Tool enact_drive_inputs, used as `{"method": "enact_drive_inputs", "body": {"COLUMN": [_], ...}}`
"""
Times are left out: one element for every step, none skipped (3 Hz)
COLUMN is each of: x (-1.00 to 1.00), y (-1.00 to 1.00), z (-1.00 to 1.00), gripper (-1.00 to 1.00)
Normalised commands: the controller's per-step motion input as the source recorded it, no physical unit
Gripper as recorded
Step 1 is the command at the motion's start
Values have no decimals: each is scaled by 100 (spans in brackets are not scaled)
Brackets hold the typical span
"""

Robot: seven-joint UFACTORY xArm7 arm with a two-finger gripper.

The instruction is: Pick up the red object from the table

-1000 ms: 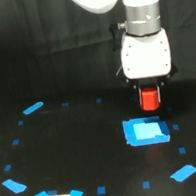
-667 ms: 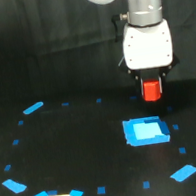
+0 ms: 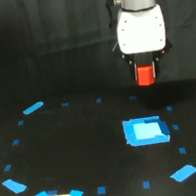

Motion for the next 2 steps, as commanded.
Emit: {"method": "enact_drive_inputs", "body": {"x": [9, -16], "y": [8, -25], "z": [100, 73], "gripper": [-100, -100]}}
